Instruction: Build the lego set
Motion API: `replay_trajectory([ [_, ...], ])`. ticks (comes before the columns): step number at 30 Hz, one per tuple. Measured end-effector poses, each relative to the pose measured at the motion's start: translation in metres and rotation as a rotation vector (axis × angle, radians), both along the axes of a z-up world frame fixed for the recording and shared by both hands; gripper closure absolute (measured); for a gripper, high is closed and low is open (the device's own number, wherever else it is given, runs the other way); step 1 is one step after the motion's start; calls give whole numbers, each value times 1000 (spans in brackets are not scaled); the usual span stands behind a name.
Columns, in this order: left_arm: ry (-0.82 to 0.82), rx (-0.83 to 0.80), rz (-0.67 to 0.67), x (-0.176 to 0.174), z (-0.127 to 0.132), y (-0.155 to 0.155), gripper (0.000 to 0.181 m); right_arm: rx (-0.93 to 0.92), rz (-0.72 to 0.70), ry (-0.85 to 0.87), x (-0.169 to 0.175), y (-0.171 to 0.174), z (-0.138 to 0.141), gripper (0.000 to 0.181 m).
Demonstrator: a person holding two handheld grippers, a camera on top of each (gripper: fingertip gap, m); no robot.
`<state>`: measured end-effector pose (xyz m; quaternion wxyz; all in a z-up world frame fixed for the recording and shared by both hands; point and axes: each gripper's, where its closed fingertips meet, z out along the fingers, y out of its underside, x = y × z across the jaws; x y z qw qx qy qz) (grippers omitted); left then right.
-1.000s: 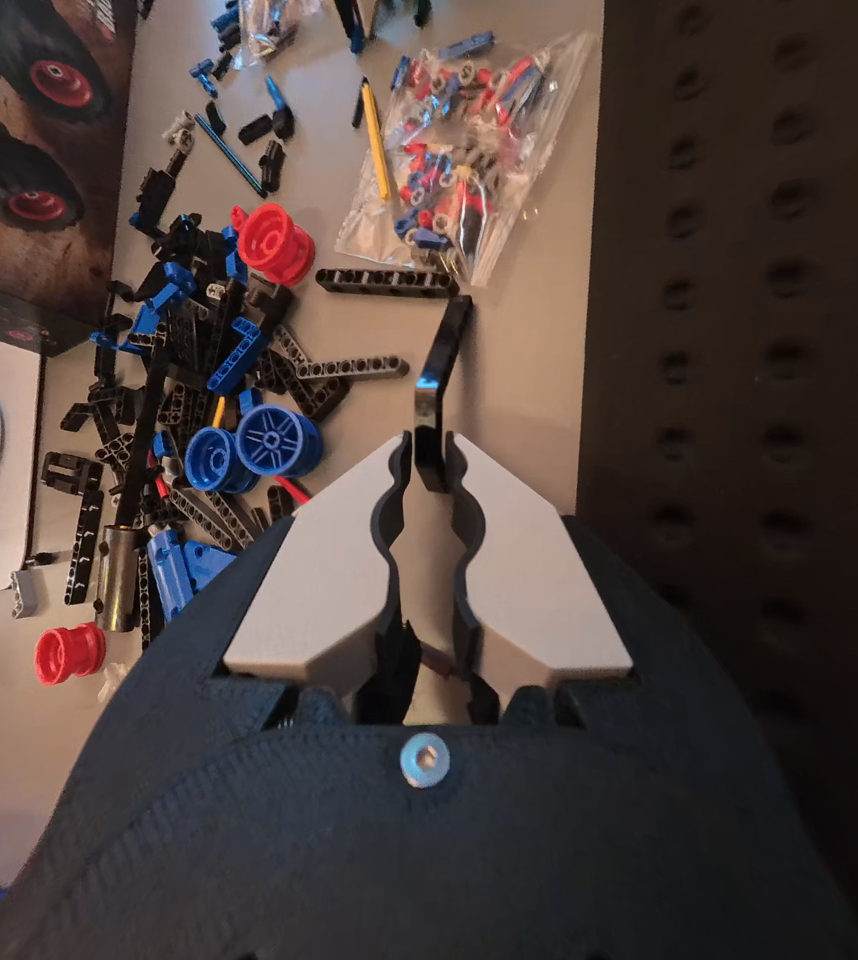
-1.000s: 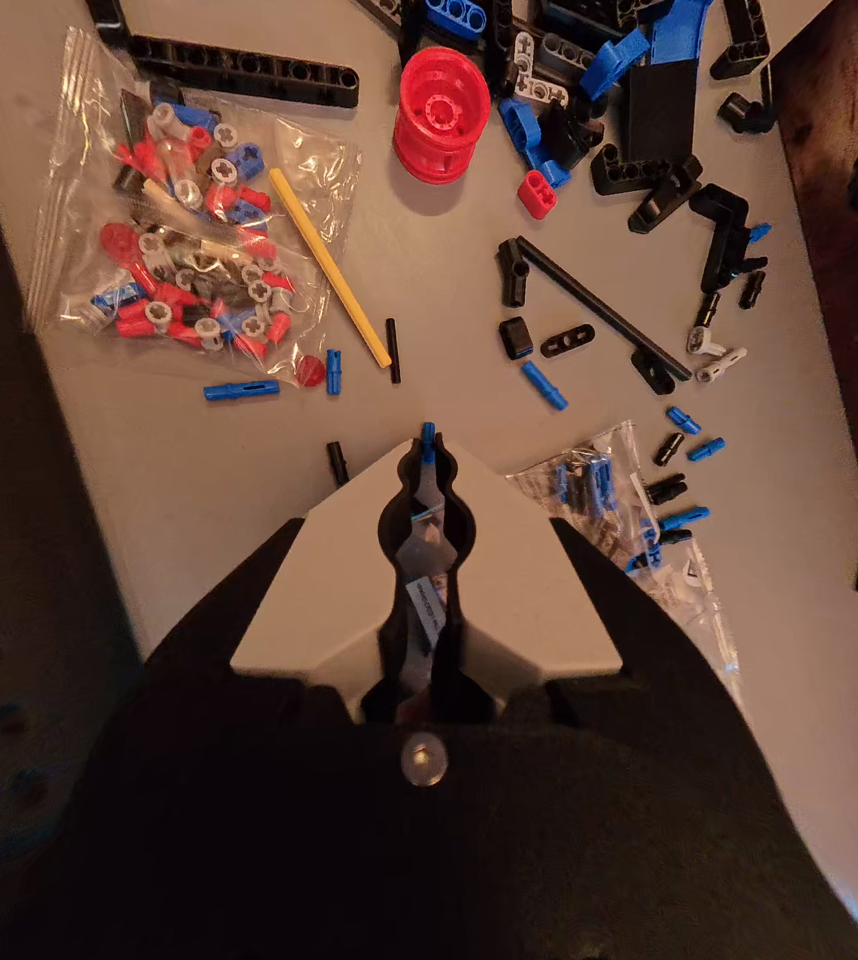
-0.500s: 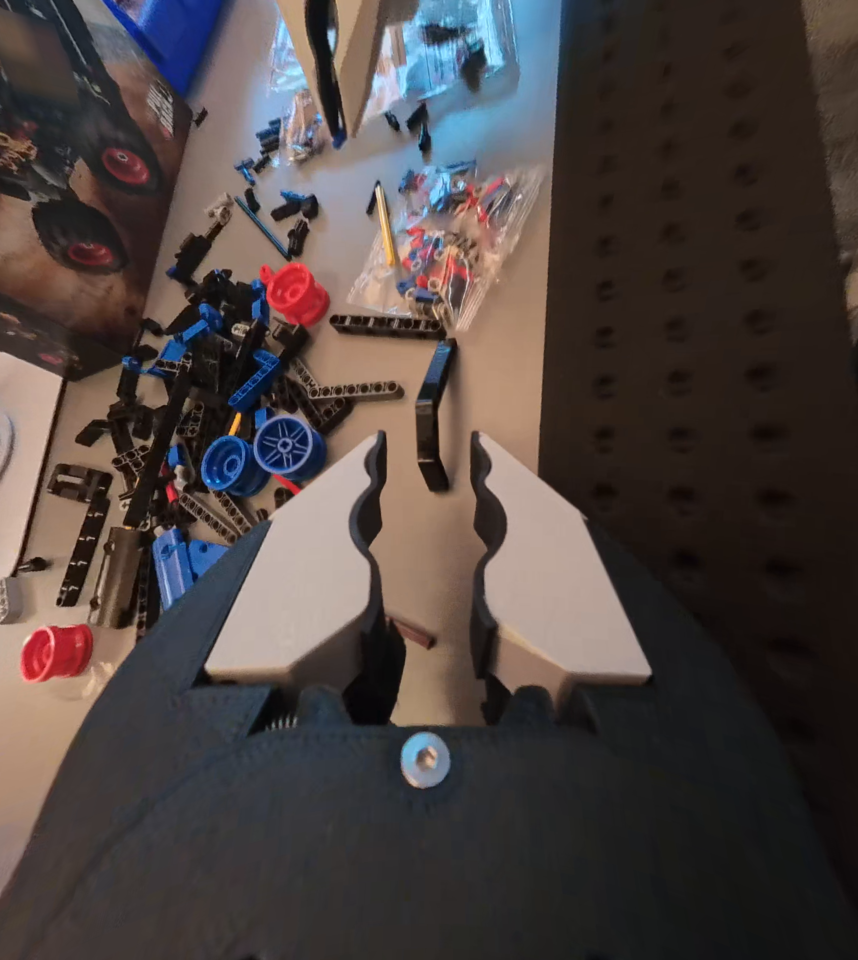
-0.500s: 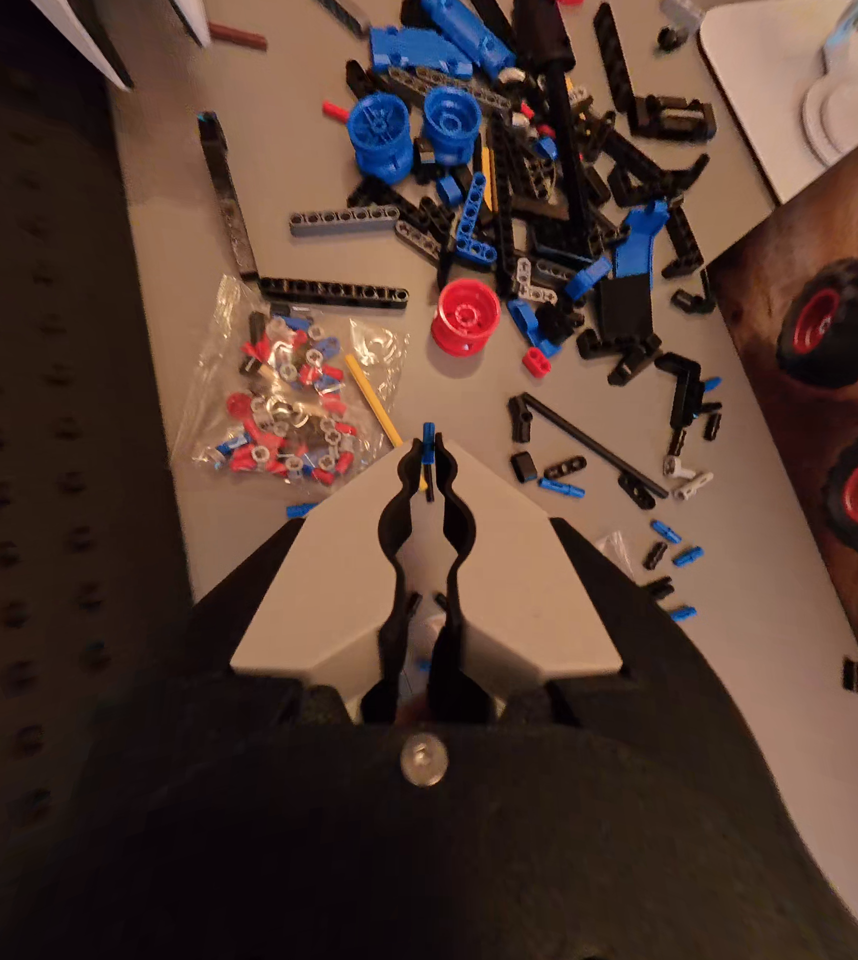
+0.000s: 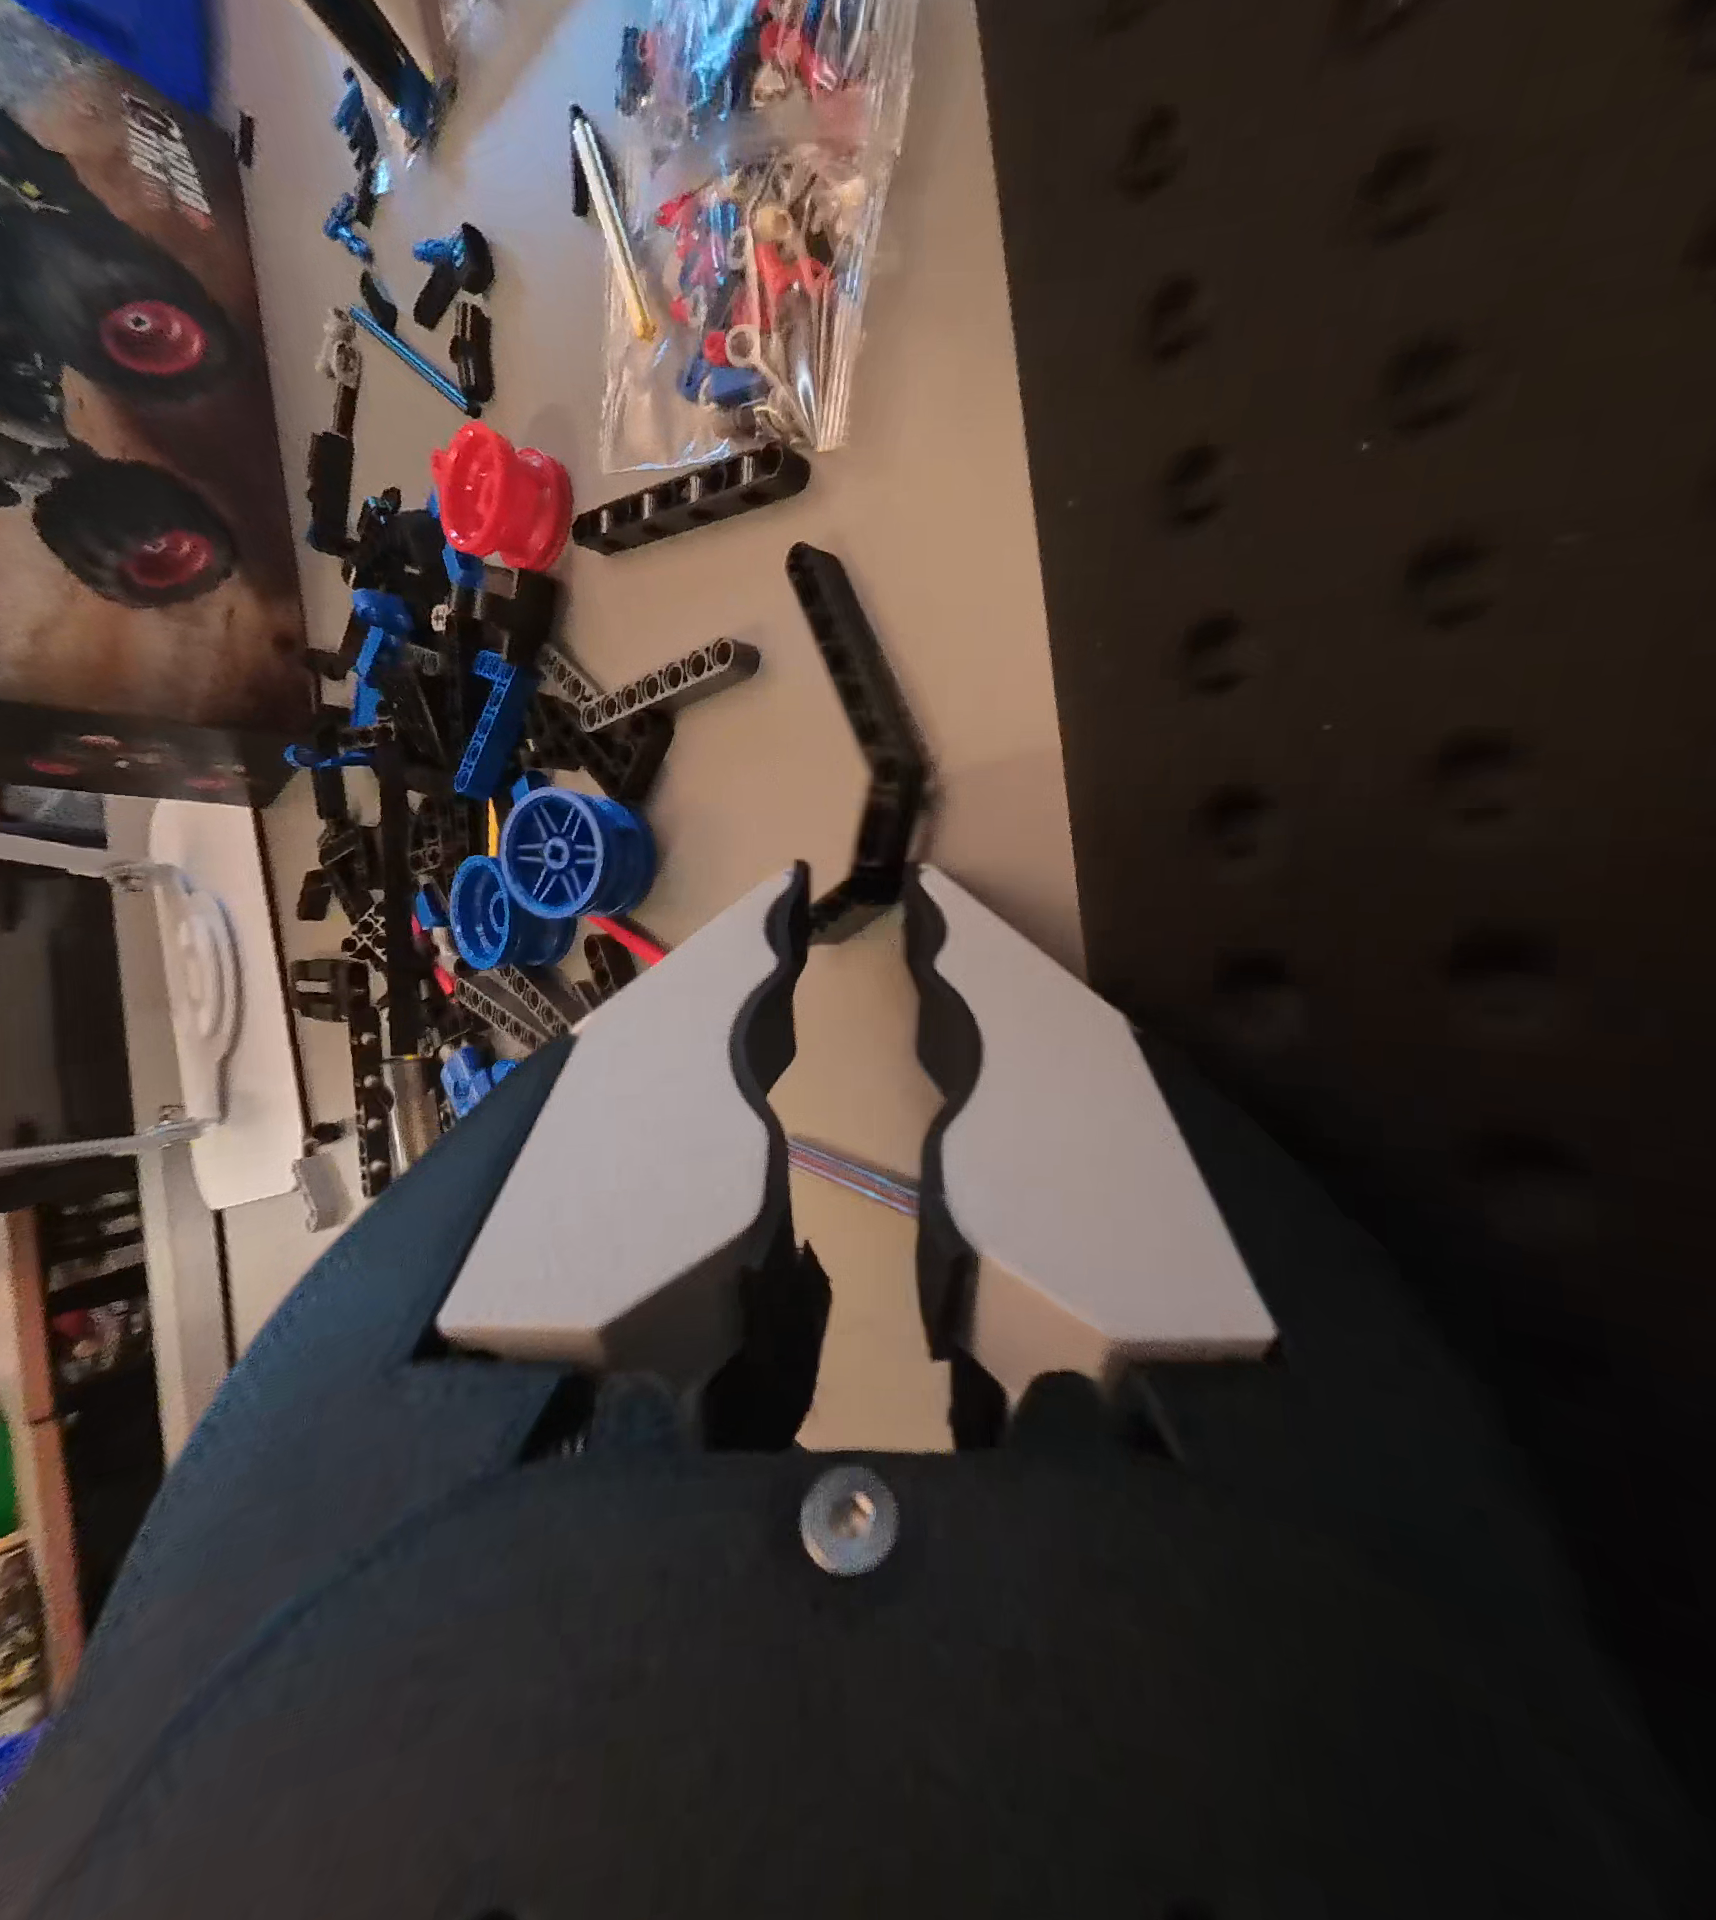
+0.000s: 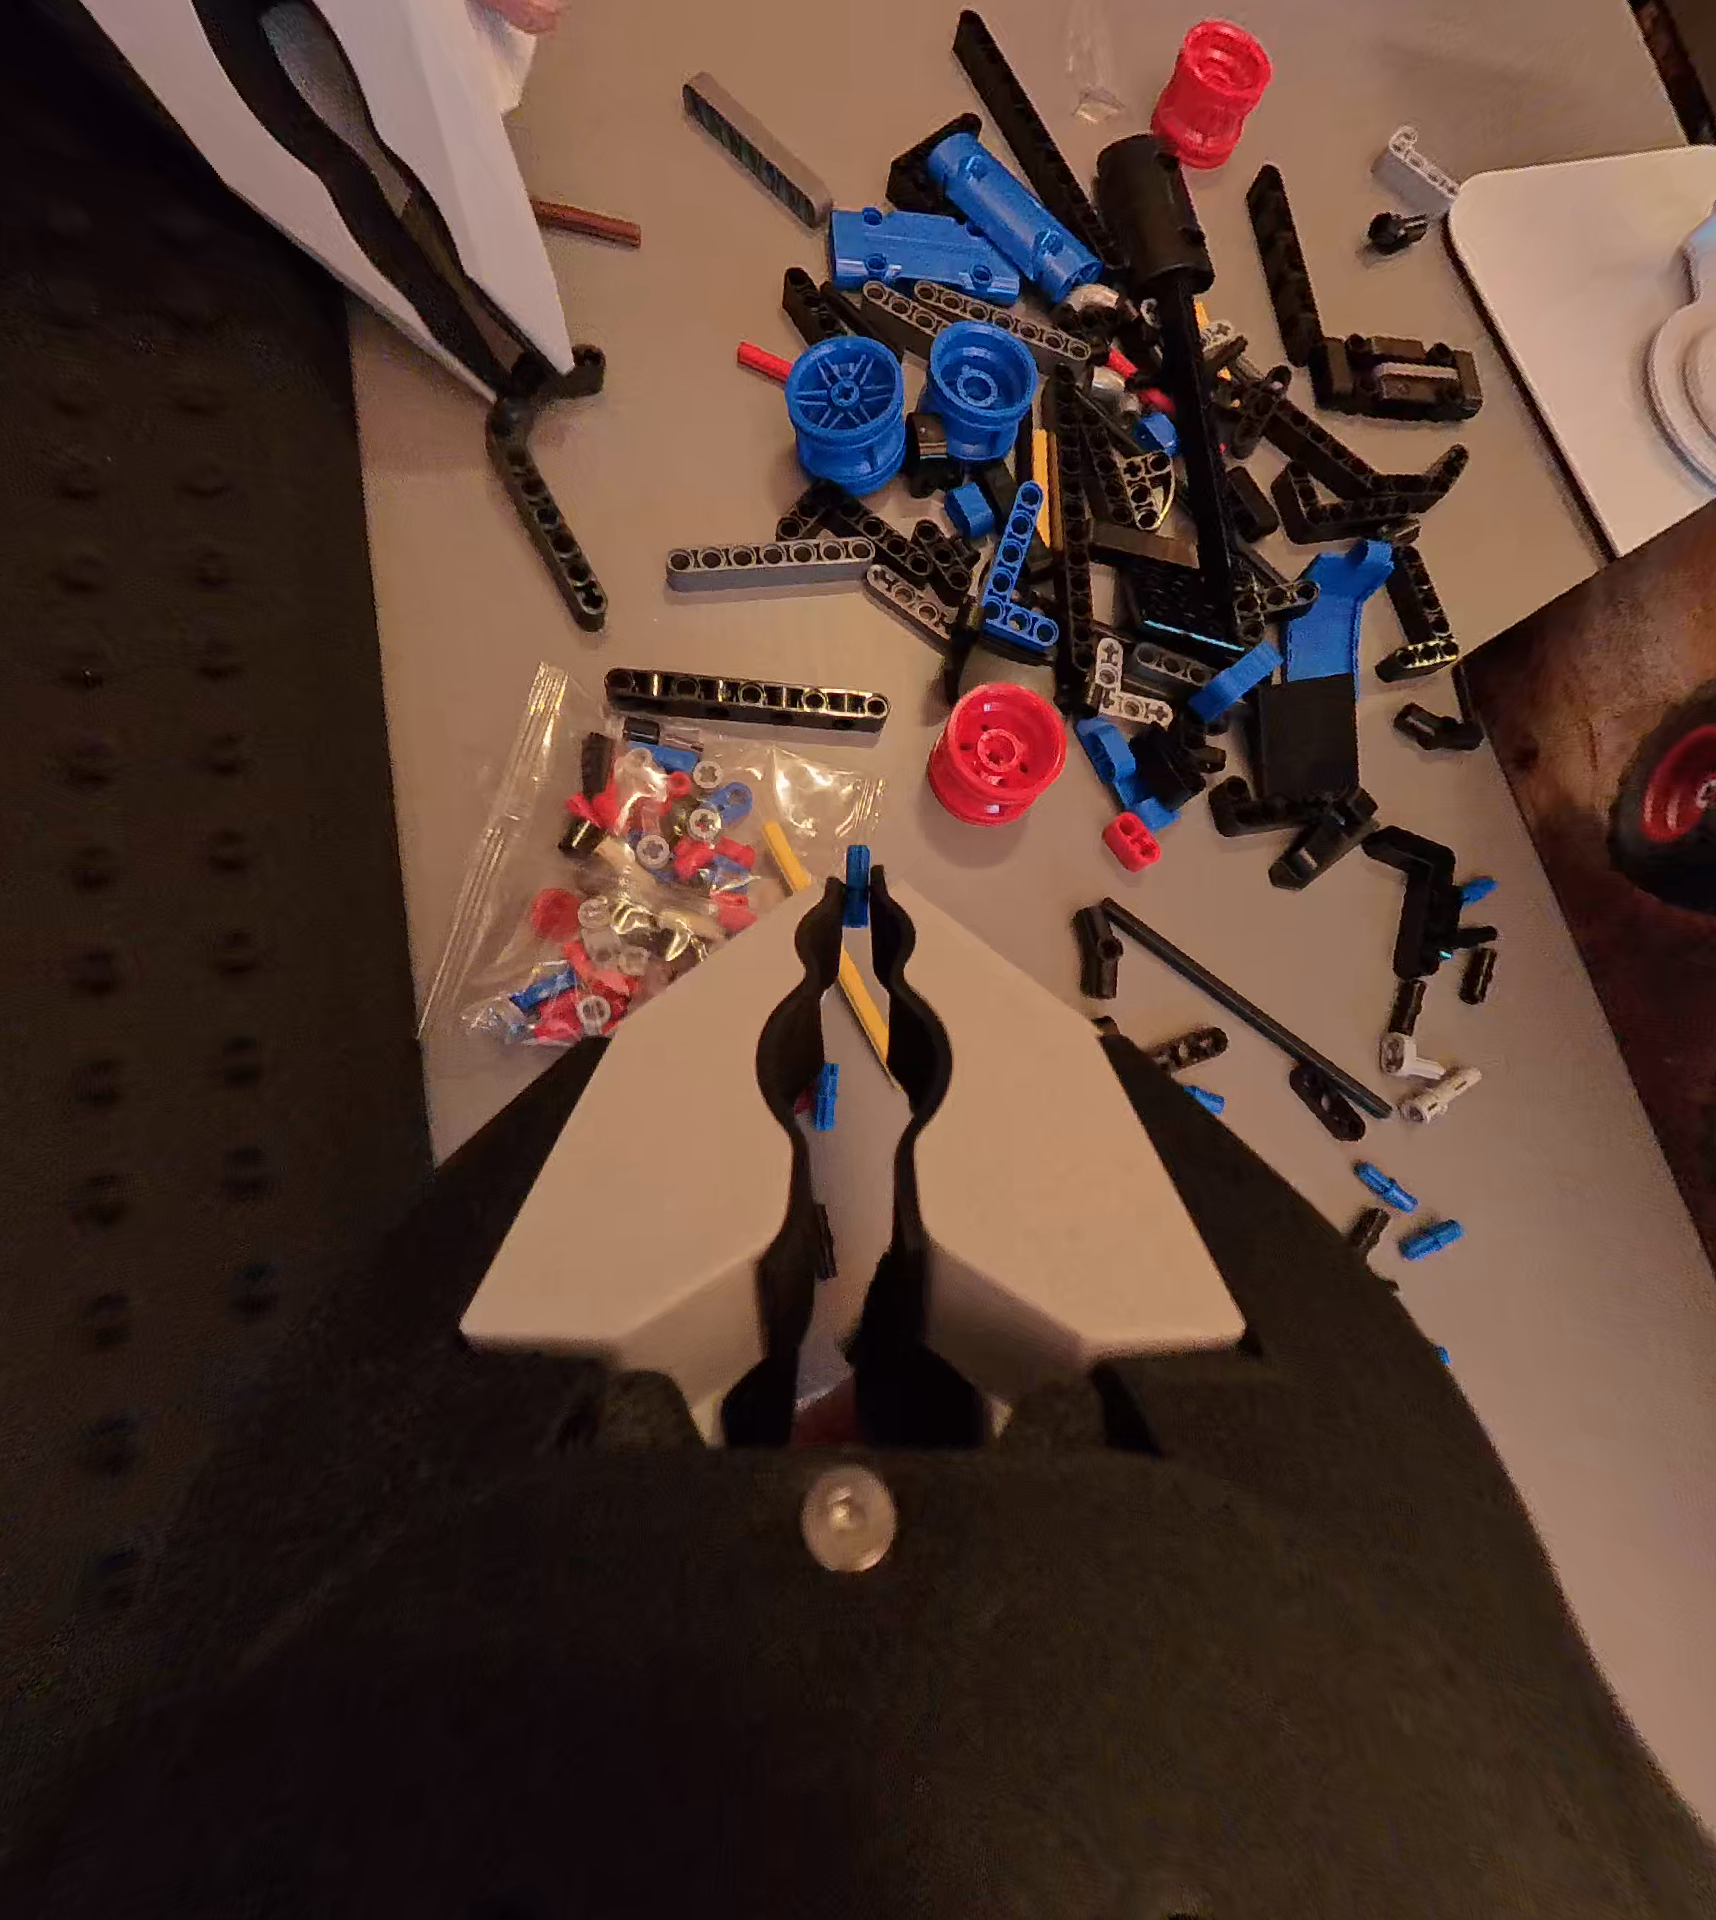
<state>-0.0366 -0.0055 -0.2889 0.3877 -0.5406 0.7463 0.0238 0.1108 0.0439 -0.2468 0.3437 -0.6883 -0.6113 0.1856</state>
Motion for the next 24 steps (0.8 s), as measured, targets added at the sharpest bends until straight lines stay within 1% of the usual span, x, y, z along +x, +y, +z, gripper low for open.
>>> replay_trajectory([
  [1, -16, -30, 10, -2, 3, 0, 156, 2, 2, 5, -2, 0, 2, 179],
  [2, -32, -70, 31, -6, 5, 1, 155, 3, 5, 11, -5, 0, 4, 179],
  [4, -109, -101, 70, -11, 18, 7, 157, 4, 20, 35, -14, -3, 10, 179],
  [6, -239, -109, 121, -9, 37, 16, 160, -1, 49, 72, -28, -9, 18, 178],
  [8, -322, -64, 120, 1, 54, 19, 157, -38, 89, 135, -49, -18, 26, 179],
  [10, -355, 48, 95, 15, 68, 21, 156, -111, 110, 225, -69, -23, 36, 179],
  [13, -360, 179, 49, 35, 79, 17, 153, -223, 129, 309, -89, -28, 41, 179],
  [14, -357, 182, 36, 42, 78, 13, 149, -255, 142, 321, -93, -31, 41, 178],
  [15, -361, 196, 28, 47, 80, 11, 148, -284, 152, 325, -97, -34, 41, 178],
  [17, -329, 284, 33, 49, 82, 15, 153, -326, 175, 338, -102, -39, 42, 179],
  [20, -328, 298, 17, 51, 80, 14, 164, -376, 195, 360, -106, -43, 47, 179],
  [21, -329, 322, 19, 50, 82, 15, 172, -382, 201, 353, -107, -43, 46, 179],
  [22, -333, 343, 22, 48, 85, 15, 176, -388, 204, 355, -108, -44, 46, 179],
  [24, -338, 376, 31, 46, 88, 17, 177, -417, 198, 378, -110, -43, 50, 179],
])
